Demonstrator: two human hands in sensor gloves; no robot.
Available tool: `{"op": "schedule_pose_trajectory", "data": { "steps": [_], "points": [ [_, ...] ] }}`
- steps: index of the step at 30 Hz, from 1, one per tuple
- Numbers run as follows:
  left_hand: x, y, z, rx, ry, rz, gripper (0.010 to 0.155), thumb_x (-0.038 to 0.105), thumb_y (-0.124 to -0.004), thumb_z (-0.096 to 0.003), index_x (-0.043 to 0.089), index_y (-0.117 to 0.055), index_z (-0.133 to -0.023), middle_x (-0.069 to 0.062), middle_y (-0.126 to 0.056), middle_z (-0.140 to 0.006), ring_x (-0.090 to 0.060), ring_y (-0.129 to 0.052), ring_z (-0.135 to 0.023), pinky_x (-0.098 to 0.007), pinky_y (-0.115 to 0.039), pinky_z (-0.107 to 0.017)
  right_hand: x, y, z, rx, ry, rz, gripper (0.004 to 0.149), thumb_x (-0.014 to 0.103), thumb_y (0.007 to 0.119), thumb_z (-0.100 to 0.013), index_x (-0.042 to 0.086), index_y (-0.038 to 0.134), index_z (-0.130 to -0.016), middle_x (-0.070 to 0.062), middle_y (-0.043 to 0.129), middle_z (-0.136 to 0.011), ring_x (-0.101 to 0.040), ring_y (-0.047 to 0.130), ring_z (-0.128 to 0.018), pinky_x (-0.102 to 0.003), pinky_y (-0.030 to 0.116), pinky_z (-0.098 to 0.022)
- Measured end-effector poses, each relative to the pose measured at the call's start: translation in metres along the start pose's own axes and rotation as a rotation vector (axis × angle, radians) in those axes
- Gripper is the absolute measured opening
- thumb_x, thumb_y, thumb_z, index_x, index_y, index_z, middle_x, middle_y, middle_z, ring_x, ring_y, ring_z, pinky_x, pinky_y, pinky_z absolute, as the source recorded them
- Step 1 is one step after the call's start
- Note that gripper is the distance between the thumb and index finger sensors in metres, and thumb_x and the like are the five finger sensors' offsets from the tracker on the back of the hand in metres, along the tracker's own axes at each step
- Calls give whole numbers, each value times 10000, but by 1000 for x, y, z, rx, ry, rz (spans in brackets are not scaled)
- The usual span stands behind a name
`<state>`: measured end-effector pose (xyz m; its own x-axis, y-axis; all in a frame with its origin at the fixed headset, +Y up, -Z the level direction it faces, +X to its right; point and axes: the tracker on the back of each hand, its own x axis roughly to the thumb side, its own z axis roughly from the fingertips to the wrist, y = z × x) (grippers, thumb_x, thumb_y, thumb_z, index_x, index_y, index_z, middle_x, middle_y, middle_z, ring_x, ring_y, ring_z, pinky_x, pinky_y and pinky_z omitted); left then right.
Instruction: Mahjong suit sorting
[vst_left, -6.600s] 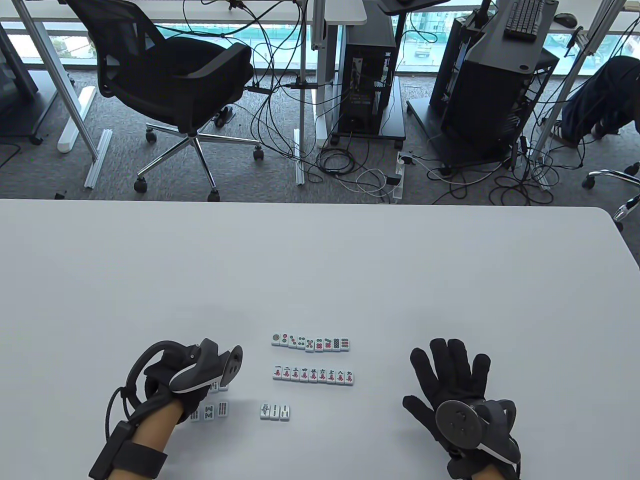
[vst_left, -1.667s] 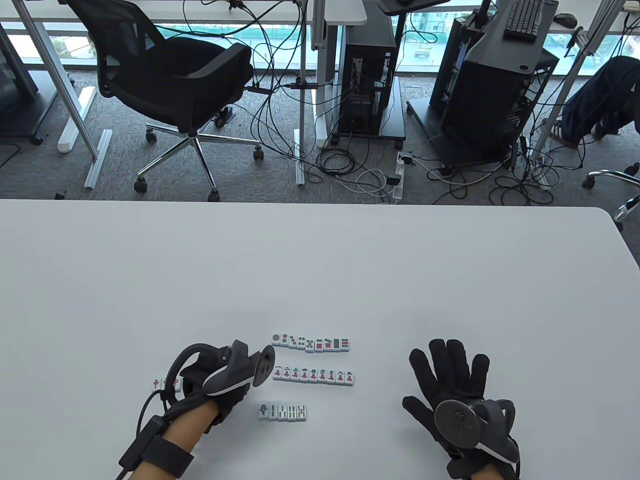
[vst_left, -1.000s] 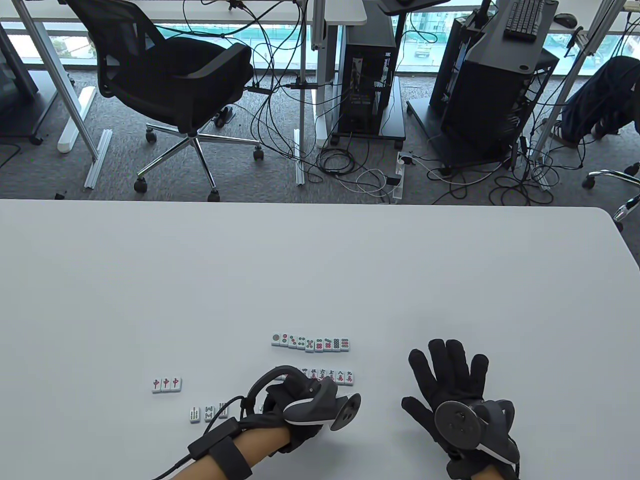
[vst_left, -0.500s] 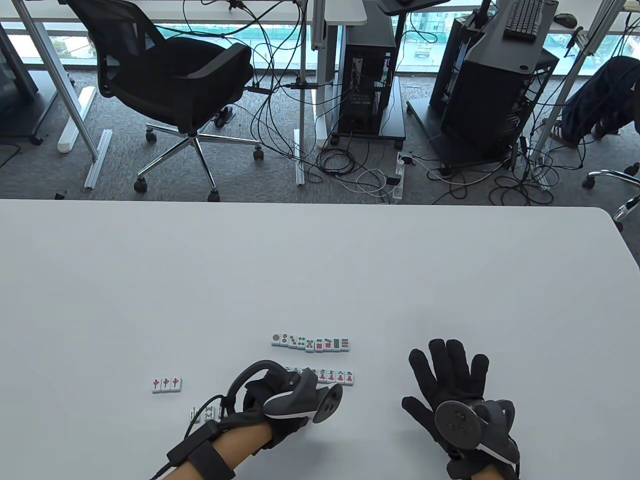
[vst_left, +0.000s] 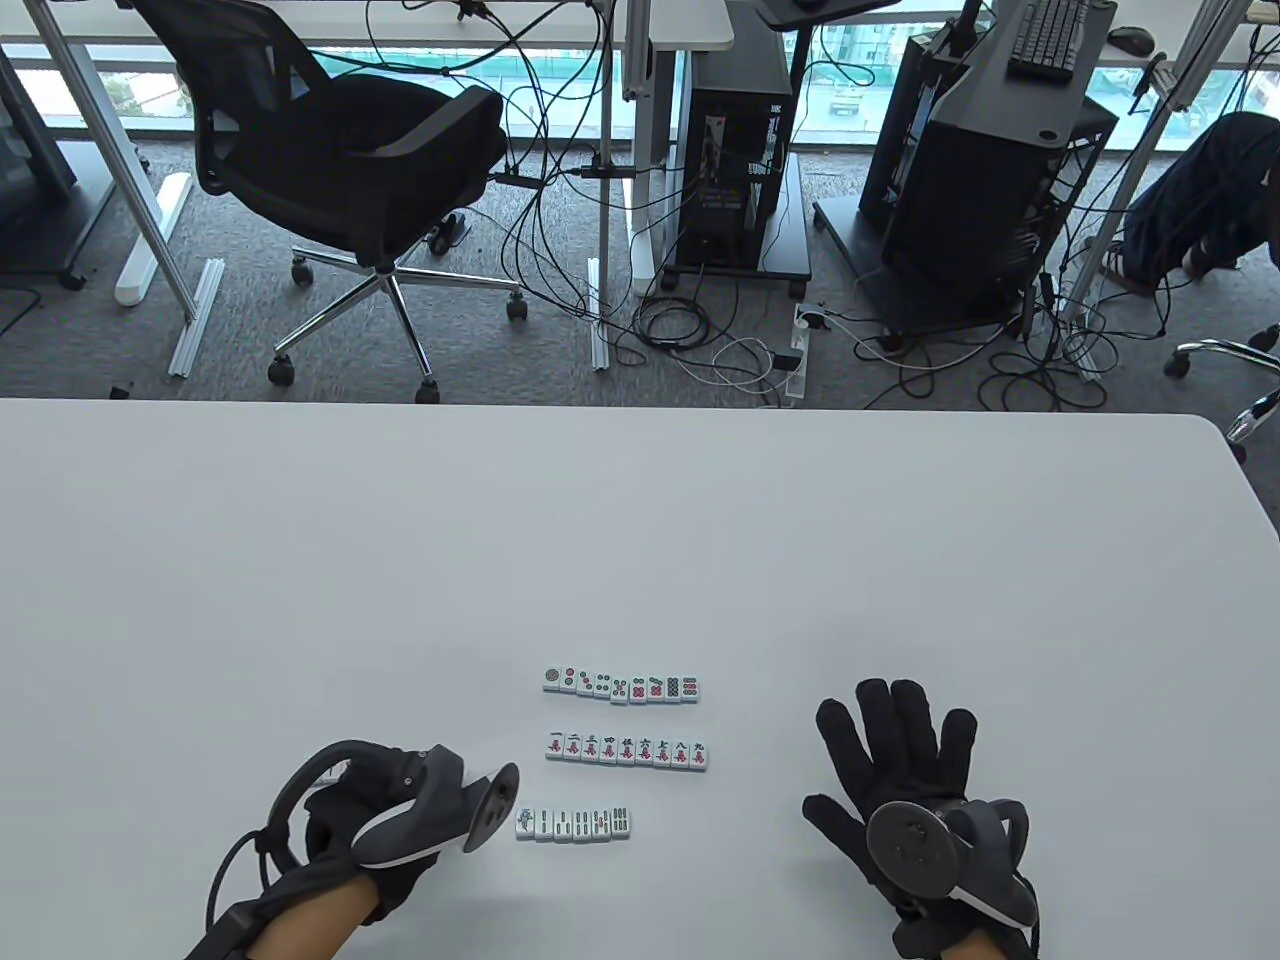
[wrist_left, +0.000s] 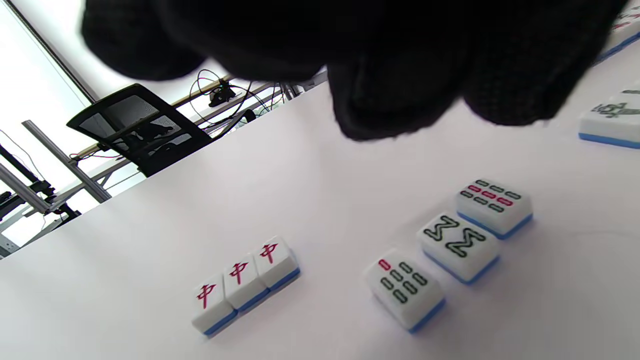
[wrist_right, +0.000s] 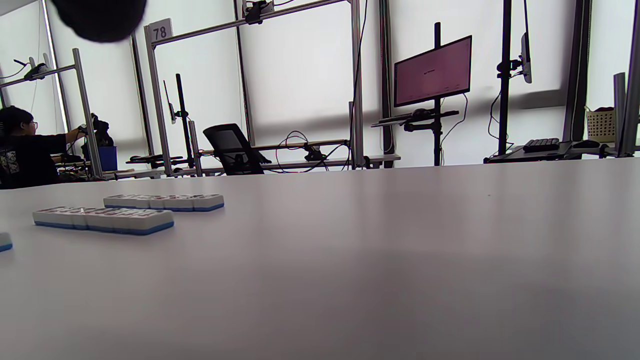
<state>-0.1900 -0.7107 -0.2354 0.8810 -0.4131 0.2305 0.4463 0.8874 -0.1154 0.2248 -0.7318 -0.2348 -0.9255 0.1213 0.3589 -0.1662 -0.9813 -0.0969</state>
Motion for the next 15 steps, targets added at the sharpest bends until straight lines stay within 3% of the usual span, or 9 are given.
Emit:
{"op": "schedule_pose_trajectory", "data": {
  "steps": [5, 15],
  "points": [
    [-15, -28, 1, -84, 24, 46, 651, 527, -902, -264, 202, -847, -825, 154, -1002, -352, -99, -963, -123, -379, -876, -326, 1, 1, 0, 1, -2, 8, 793, 627, 575, -505, 356, 107, -1086, -88, 49, -1175, -386, -8, -1040, -709, 77, -705],
    [2, -55, -7, -107, 1, 0, 650, 540, -888, -268, 192, -848, -816, 158, -1000, -346, -95, -961, -118, -375, -878, -322, 3, 1, 0, 1, 0, 8, 792, 624, 575, -506, 356, 105, -1085, -88, 48, -1174, -386, -7, -1040, -709, 79, -704]
  ]
}}
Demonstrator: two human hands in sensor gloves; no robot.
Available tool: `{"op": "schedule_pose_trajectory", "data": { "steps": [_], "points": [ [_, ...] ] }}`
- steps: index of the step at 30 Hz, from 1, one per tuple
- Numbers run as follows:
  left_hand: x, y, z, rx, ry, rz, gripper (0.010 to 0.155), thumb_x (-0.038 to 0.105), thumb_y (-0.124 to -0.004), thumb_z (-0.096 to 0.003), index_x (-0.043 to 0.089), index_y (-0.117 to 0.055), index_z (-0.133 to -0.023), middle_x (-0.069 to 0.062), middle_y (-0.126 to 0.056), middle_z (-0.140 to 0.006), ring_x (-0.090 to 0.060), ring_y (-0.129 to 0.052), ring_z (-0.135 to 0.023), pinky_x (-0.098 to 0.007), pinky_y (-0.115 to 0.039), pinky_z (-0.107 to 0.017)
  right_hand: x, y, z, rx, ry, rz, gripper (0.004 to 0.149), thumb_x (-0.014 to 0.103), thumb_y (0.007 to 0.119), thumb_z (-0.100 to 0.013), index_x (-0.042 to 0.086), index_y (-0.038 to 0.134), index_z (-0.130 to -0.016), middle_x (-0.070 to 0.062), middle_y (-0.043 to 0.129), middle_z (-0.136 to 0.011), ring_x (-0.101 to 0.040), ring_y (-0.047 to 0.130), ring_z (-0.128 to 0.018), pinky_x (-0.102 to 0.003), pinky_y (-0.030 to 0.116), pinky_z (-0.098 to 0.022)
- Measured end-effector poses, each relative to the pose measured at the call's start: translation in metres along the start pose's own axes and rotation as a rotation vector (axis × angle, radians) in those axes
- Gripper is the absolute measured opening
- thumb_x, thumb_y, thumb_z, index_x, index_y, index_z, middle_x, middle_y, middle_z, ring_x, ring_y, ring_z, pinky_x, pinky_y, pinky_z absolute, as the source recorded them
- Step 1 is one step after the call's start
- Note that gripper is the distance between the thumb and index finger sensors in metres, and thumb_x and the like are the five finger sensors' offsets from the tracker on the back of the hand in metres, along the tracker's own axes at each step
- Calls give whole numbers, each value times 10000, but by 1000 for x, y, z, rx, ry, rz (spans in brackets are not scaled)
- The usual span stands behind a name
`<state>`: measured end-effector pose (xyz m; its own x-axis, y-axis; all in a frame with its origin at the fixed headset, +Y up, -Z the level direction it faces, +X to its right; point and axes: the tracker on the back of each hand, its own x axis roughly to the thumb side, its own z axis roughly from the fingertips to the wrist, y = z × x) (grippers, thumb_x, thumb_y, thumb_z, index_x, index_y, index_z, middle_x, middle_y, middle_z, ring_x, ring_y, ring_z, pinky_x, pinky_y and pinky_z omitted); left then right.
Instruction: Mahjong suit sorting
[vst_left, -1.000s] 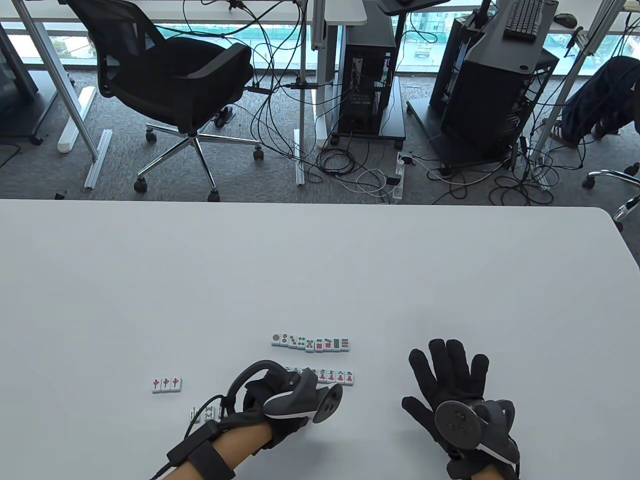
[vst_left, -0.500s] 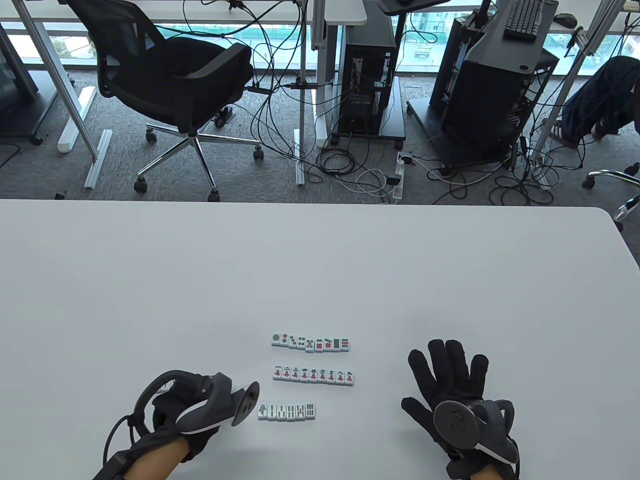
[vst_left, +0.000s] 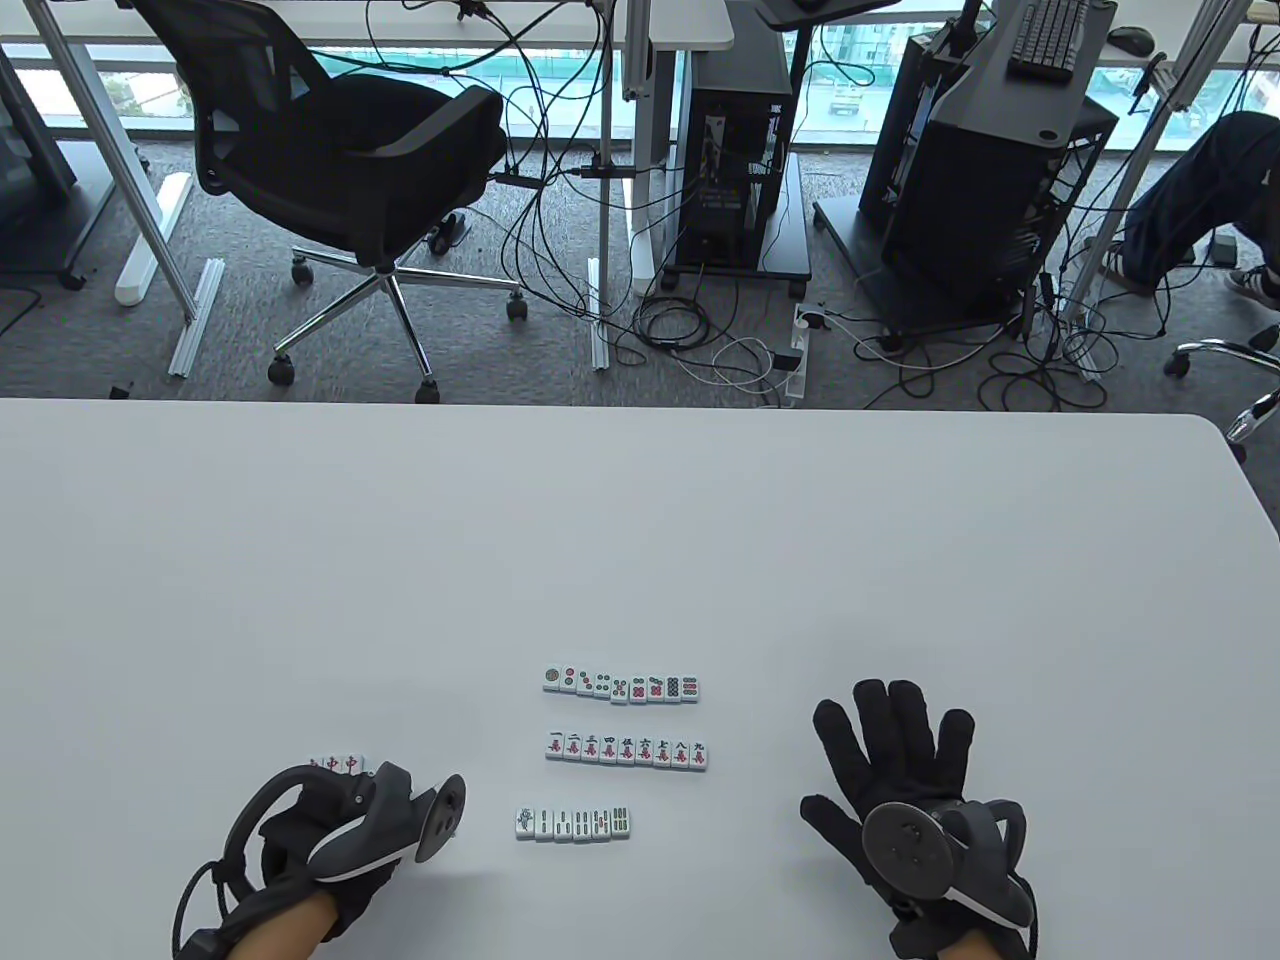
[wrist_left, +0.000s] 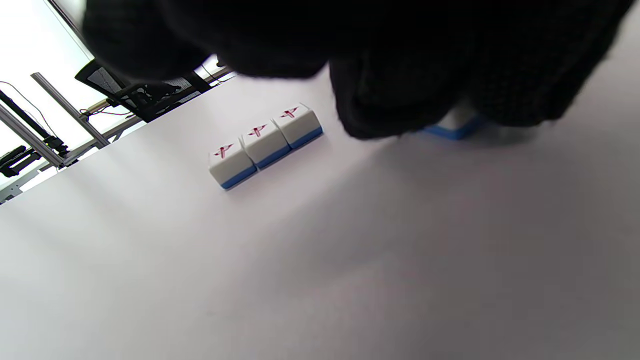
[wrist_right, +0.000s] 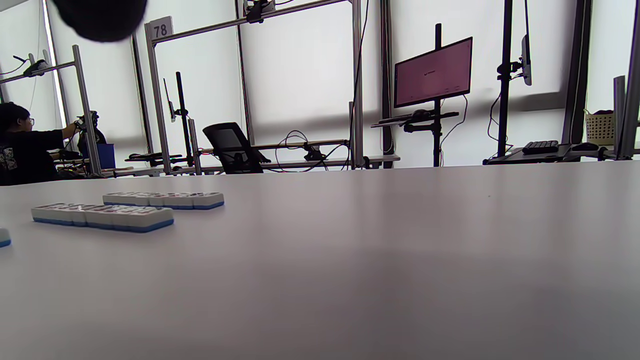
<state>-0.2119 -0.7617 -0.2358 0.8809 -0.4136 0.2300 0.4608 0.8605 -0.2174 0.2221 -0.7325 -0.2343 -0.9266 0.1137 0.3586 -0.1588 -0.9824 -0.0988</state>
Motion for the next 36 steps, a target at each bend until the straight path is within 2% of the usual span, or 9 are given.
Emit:
{"op": "schedule_pose_trajectory", "data": {
  "steps": [7, 12, 16, 22, 25, 29, 36],
  "points": [
    [3, 4, 0, 25, 17, -35, 624, 525, -874, -289, 148, -862, -787, 155, -1003, -354, -100, -969, -124, -380, -878, -325, 0, 0, 0, -5, -2, -10, 791, 623, 574, -507, 355, 105, -1085, -88, 49, -1174, -386, -7, -1039, -709, 78, -704],
    [0, 35, -10, 97, 67, -25, 624, 529, -871, -296, 131, -867, -777, 148, -1005, -352, -103, -968, -119, -383, -876, -317, 0, 1, -1, -5, -7, -18, 791, 624, 573, -508, 356, 106, -1086, -87, 51, -1176, -384, -6, -1042, -708, 79, -706],
    [31, 71, -19, 180, 3, -17, 624, 533, -861, -302, 127, -866, -776, 151, -1003, -349, -99, -967, -113, -380, -877, -311, 0, 0, 0, -9, -6, -21, 790, 623, 574, -508, 356, 106, -1086, -86, 49, -1175, -385, -7, -1041, -708, 77, -705],
    [106, 112, -29, 275, -184, 59, 624, 538, -854, -304, 127, -866, -773, 159, -1000, -343, -89, -964, -105, -372, -881, -304, -1, -1, 0, -20, -7, -32, 790, 621, 575, -508, 357, 105, -1086, -85, 46, -1175, -382, -14, -1040, -707, 72, -706],
    [136, 118, -33, 266, -259, 76, 624, 542, -856, -302, 125, -869, -766, 161, -998, -333, -86, -959, -96, -370, -881, -295, -1, -2, 1, -22, -6, -37, 789, 621, 576, -508, 360, 106, -1085, -83, 45, -1175, -381, -15, -1041, -706, 69, -706],
    [169, 115, -39, 188, -308, 46, 622, 538, -857, -304, 122, -870, -766, 165, -996, -326, -79, -954, -90, -364, -882, -283, -3, -3, 1, -29, -5, -50, 788, 619, 577, -508, 361, 106, -1085, -82, 43, -1175, -379, -19, -1041, -705, 65, -706],
    [181, 100, -43, 157, -312, -46, 619, 545, -868, -290, 131, -883, -750, 175, -984, -275, -71, -926, -35, -352, -880, -248, -3, -4, 2, -35, -12, -52, 788, 620, 577, -509, 362, 107, -1086, -81, 44, -1177, -378, -19, -1043, -705, 64, -708]
  ]
}}
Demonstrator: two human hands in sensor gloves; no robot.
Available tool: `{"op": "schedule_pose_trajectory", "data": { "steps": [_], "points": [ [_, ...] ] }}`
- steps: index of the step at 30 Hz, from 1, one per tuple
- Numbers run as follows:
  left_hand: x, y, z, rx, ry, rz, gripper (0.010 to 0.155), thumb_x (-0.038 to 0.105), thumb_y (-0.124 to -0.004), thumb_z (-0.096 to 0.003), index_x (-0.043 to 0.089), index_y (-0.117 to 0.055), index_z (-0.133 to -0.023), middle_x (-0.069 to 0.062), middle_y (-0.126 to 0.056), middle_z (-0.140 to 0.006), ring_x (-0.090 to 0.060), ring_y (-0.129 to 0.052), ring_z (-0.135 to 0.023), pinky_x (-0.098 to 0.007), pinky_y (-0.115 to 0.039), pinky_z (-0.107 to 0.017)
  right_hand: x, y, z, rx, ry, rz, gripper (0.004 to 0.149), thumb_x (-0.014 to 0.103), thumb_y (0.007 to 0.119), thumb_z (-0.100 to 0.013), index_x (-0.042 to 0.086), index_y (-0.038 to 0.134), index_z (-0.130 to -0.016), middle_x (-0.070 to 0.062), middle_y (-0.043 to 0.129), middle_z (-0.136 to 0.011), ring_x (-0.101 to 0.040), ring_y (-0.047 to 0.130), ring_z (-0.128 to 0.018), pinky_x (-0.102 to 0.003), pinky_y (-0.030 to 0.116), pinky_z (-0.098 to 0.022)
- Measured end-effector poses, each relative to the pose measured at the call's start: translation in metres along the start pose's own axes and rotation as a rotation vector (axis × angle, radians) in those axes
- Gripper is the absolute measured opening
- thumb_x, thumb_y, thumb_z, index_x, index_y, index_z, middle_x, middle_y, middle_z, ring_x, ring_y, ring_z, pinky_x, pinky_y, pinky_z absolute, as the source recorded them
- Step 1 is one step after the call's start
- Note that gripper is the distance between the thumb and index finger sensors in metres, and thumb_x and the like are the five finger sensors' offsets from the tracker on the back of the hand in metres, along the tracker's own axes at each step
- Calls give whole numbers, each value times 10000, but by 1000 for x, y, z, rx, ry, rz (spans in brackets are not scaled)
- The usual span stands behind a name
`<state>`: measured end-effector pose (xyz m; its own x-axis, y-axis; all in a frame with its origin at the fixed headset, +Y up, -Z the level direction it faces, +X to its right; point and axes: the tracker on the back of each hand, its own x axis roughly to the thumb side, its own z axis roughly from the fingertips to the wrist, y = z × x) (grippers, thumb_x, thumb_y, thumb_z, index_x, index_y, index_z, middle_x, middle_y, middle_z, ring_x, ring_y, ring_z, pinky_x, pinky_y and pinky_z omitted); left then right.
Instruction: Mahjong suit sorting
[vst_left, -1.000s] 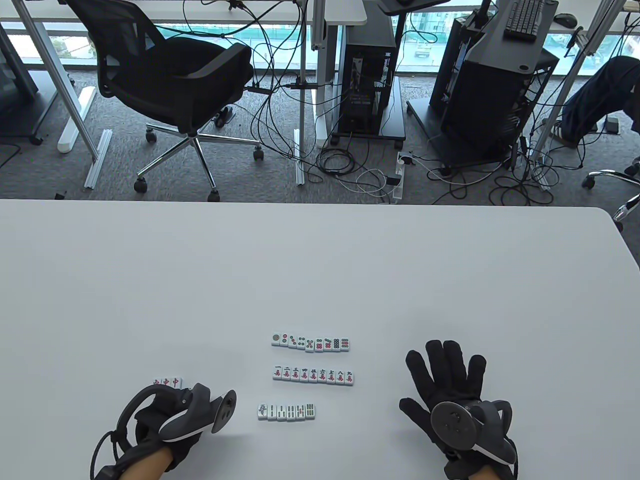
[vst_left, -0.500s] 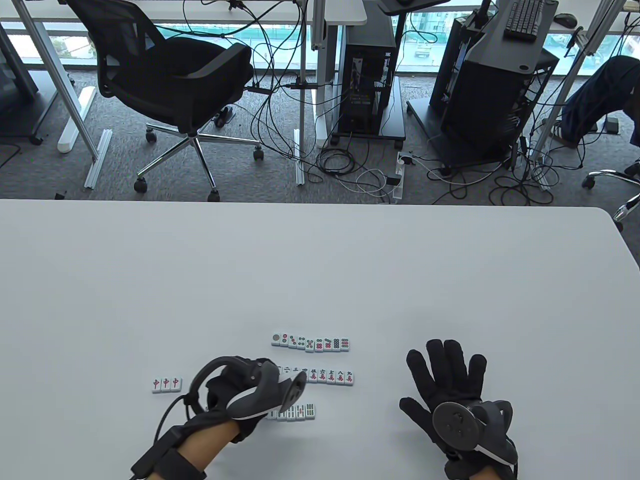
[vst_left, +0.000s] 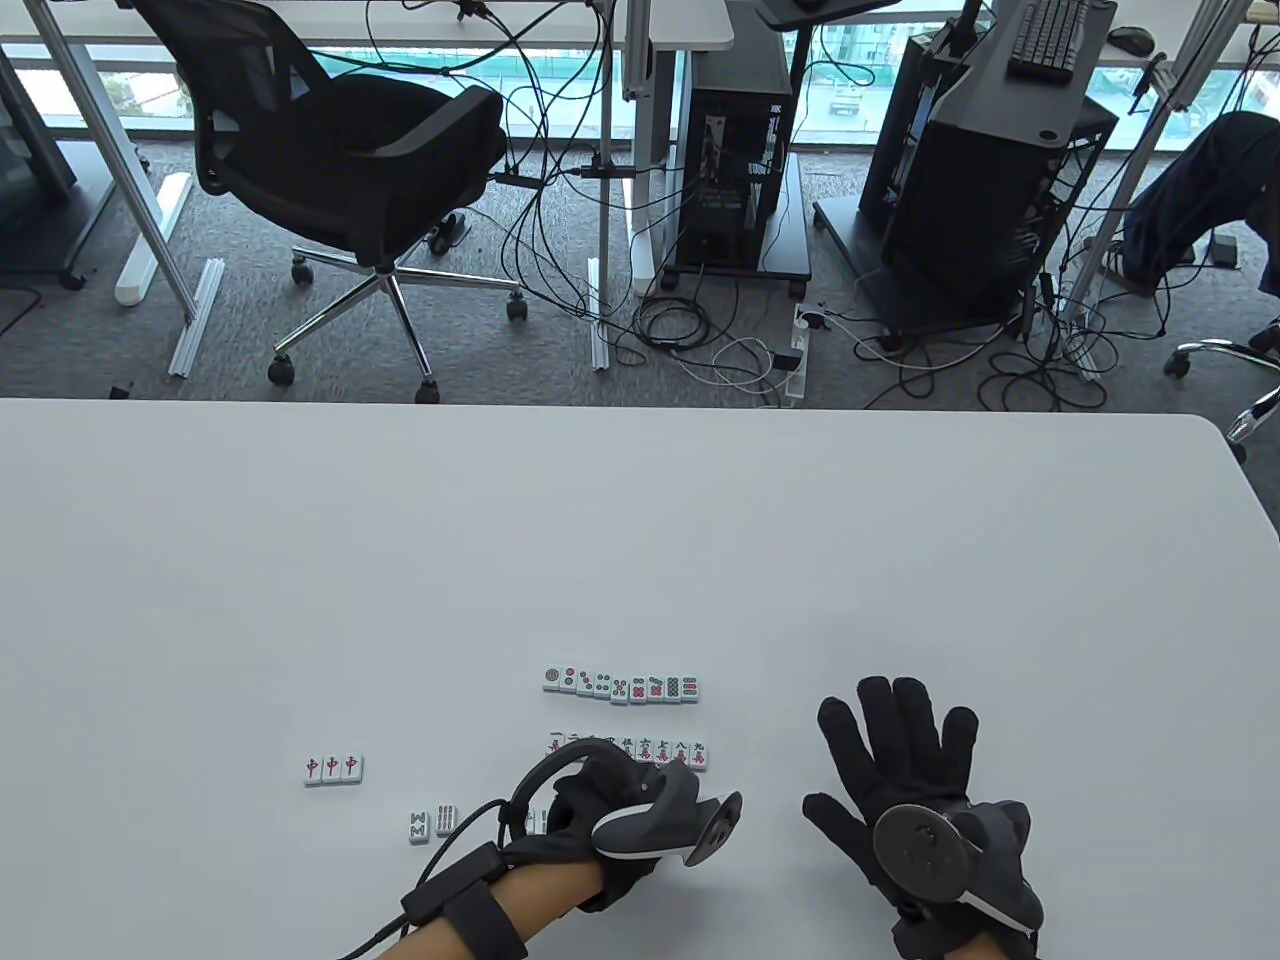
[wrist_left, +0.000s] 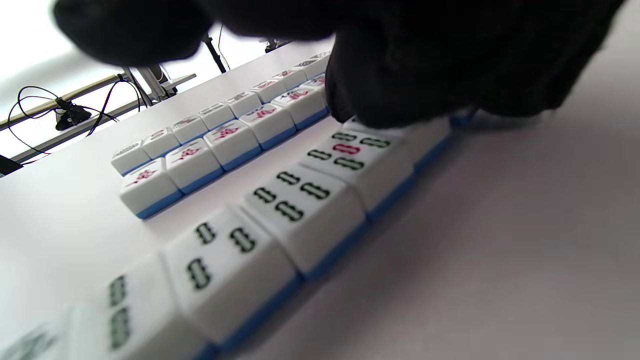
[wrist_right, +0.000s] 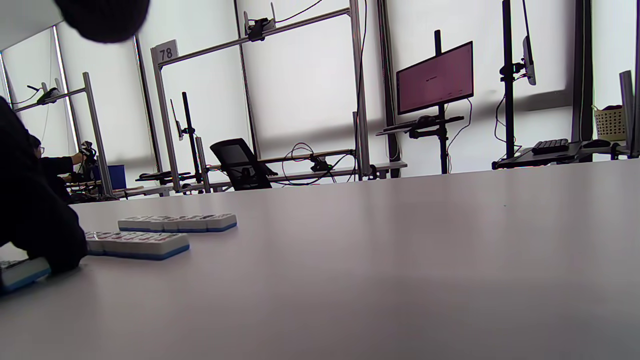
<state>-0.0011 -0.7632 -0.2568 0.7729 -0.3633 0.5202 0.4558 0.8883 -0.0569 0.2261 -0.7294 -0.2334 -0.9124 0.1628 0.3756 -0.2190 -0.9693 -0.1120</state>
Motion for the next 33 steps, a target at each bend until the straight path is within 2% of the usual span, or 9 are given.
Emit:
{"op": "schedule_pose_trajectory", "data": {
  "steps": [6, 10, 13, 17, 21, 25, 29, 33],
  "points": [
    [-2, 0, 5, -44, -6, -26, 648, 555, -861, -290, 148, -854, -794, 171, -987, -295, -76, -931, -61, -357, -878, -263, 1, 0, 0, 4, -2, 9, 790, 621, 576, -508, 360, 106, -1086, -81, 45, -1177, -379, -16, -1043, -705, 67, -708],
    [-16, 6, 19, 51, 26, -16, 678, 567, -858, -284, 189, -823, -846, 160, -997, -348, -85, -952, -100, -366, -876, -298, 1, 0, 0, 4, -3, 10, 788, 620, 576, -509, 360, 107, -1086, -81, 45, -1177, -381, -15, -1042, -706, 69, -707],
    [-40, 14, 37, 116, 70, -4, 671, 563, -858, -285, 197, -824, -846, 157, -999, -361, -89, -957, -115, -370, -875, -311, 1, 1, 0, 8, -2, 16, 788, 621, 575, -509, 359, 108, -1087, -84, 48, -1177, -382, -13, -1042, -706, 70, -707],
    [-77, 15, 62, 123, 140, 23, 641, 542, -866, -288, 192, -844, -826, 154, -1001, -352, -94, -957, -111, -374, -875, -308, 1, 1, 0, 12, -1, 23, 788, 621, 576, -509, 357, 110, -1088, -84, 50, -1177, -382, -10, -1042, -707, 72, -707],
    [-112, -1, 84, 70, 229, 30, 633, 528, -874, -287, 195, -845, -825, 154, -1003, -356, -95, -960, -116, -374, -876, -311, 1, 1, 0, 20, 3, 27, 787, 622, 576, -508, 359, 116, -1089, -86, 53, -1177, -384, -7, -1043, -707, 78, -708],
    [-136, -35, 100, -54, 292, 51, 636, 519, -885, -283, 197, -843, -829, 154, -1003, -361, -94, -962, -121, -375, -876, -316, -1, 0, 0, 16, 19, 25, 785, 621, 576, -508, 358, 117, -1088, -86, 52, -1176, -385, -6, -1041, -707, 77, -706],
    [-146, -63, 108, -135, 327, 89, 648, 520, -893, -276, 201, -836, -837, 153, -1003, -369, -94, -964, -128, -376, -876, -322, -1, 1, -1, 23, 23, 32, 785, 621, 576, -508, 357, 117, -1088, -88, 52, -1175, -385, -7, -1040, -707, 79, -705],
    [-146, -81, 107, -150, 334, 109, 662, 527, -891, -273, 206, -826, -848, 155, -1000, -378, -93, -964, -134, -375, -874, -326, -1, 2, -1, 31, 24, 42, 787, 621, 577, -508, 356, 116, -1088, -88, 53, -1175, -386, -5, -1040, -708, 81, -706]
  ]
}}
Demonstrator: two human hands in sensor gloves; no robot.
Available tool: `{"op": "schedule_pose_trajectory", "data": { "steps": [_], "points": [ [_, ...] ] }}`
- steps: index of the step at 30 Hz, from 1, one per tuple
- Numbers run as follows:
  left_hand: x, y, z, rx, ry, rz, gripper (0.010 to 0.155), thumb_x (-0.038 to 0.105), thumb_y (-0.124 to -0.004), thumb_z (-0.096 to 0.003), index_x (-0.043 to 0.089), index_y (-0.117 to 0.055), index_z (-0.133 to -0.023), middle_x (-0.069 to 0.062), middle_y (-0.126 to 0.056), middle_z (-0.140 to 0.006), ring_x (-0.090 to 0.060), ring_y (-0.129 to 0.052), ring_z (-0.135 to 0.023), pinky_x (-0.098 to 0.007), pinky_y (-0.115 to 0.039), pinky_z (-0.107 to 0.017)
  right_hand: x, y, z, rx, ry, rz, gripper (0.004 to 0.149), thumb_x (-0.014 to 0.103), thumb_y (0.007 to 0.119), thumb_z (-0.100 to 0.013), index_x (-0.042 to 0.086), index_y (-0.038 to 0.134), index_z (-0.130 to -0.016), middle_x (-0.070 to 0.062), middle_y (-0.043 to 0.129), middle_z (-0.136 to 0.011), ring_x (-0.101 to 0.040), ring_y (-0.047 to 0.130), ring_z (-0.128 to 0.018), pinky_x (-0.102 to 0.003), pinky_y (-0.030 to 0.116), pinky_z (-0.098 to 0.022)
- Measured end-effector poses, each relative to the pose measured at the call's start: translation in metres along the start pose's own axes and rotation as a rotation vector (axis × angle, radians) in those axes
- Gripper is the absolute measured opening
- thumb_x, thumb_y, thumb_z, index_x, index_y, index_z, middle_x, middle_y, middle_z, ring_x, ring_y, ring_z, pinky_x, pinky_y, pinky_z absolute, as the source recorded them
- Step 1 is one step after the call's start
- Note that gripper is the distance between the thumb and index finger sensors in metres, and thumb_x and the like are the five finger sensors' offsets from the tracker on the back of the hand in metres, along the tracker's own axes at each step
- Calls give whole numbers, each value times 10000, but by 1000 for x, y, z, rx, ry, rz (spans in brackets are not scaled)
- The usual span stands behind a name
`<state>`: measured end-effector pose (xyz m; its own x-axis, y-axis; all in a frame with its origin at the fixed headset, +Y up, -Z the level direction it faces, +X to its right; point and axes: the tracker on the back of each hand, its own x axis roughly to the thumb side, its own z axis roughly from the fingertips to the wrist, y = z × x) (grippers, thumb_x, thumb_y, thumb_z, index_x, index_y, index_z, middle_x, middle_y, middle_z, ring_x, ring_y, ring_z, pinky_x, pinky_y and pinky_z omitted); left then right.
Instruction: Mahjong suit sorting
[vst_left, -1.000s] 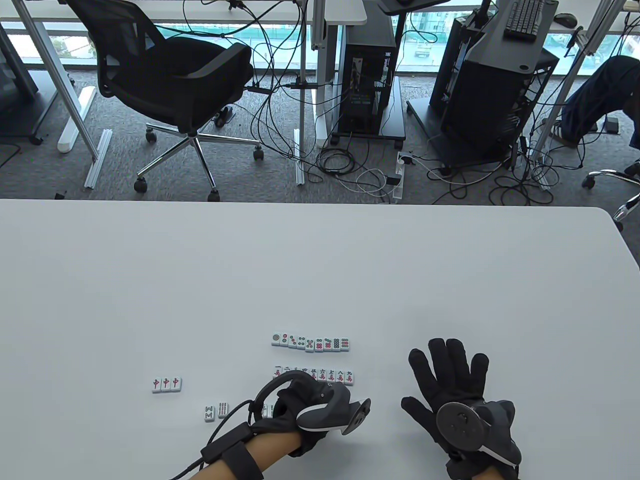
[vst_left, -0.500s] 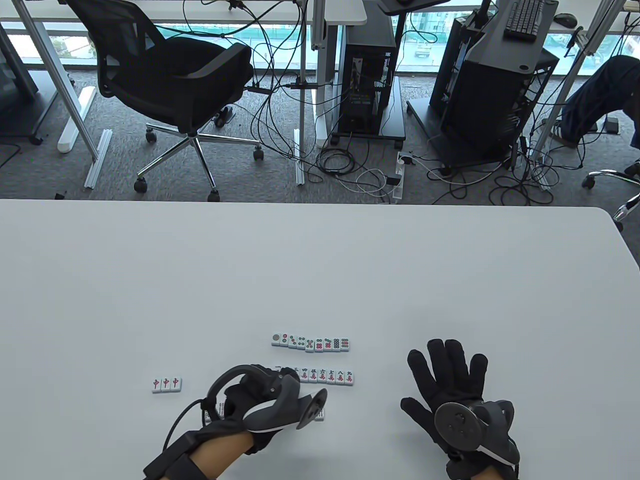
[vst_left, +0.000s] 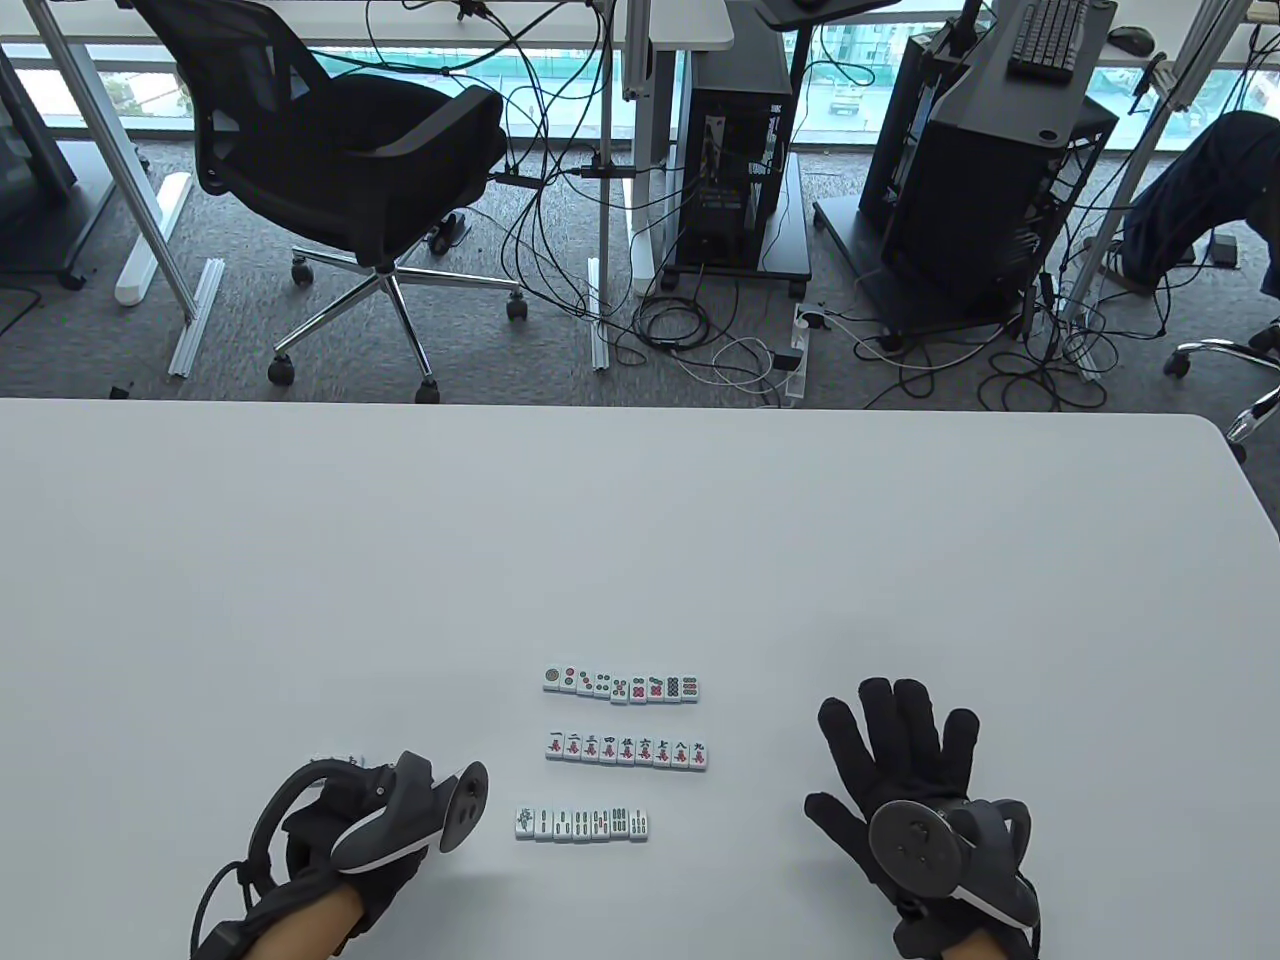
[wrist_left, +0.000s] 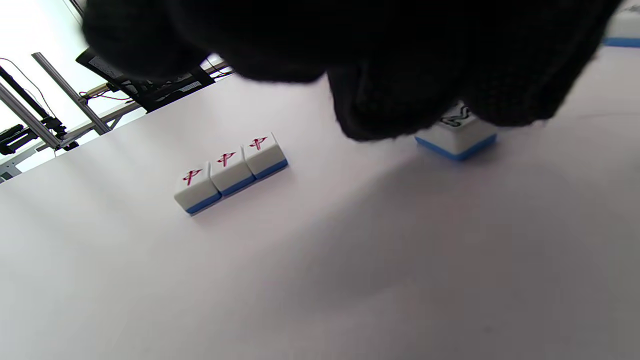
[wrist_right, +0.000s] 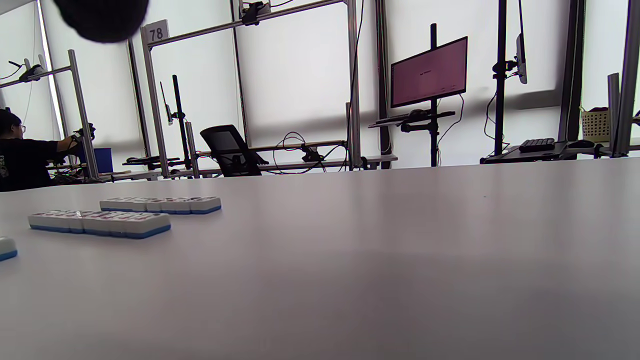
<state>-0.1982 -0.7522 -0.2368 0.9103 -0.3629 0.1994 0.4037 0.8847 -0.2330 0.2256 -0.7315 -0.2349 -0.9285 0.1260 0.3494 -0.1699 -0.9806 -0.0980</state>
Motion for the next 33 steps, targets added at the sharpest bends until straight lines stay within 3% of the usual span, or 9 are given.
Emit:
{"op": "schedule_pose_trajectory", "data": {
  "steps": [4, 11, 19, 25, 33],
  "points": [
    [5, -10, -5, -2, -15, -1, 667, 530, -879, -281, 189, -811, -851, 157, -999, -380, -91, -964, -136, -374, -875, -326, 0, 0, 0, 2, 4, -1, 787, 621, 576, -507, 356, 114, -1087, -88, 53, -1174, -386, -6, -1039, -707, 80, -705],
    [9, -4, -15, -2, -27, -43, 617, 502, -885, -290, 170, -843, -808, 154, -1001, -367, -97, -962, -127, -375, -875, -323, 0, -1, 0, 2, 1, -4, 787, 620, 576, -508, 357, 115, -1087, -88, 51, -1175, -386, -7, -1040, -707, 79, -705],
    [17, 42, -27, 114, -2, -16, 616, 502, -883, -293, 148, -851, -797, 151, -1001, -360, -95, -960, -117, -375, -875, -313, 0, -1, 0, -8, -4, -27, 785, 620, 576, -509, 359, 115, -1088, -84, 49, -1177, -383, -10, -1042, -706, 74, -707],
    [74, 82, -33, 190, -170, 120, 618, 512, -876, -297, 146, -850, -795, 158, -999, -358, -85, -961, -114, -368, -878, -309, 0, -1, 0, -15, -8, -33, 784, 619, 576, -509, 359, 115, -1088, -83, 48, -1176, -382, -13, -1041, -705, 72, -707],
    [162, 98, -38, 153, -368, 83, 620, 520, -874, -299, 140, -854, -789, 159, -999, -351, -83, -958, -103, -365, -879, -300, 0, -1, 1, -20, -17, -33, 785, 619, 576, -509, 358, 115, -1088, -85, 50, -1176, -384, -11, -1040, -706, 73, -706]
  ]
}}
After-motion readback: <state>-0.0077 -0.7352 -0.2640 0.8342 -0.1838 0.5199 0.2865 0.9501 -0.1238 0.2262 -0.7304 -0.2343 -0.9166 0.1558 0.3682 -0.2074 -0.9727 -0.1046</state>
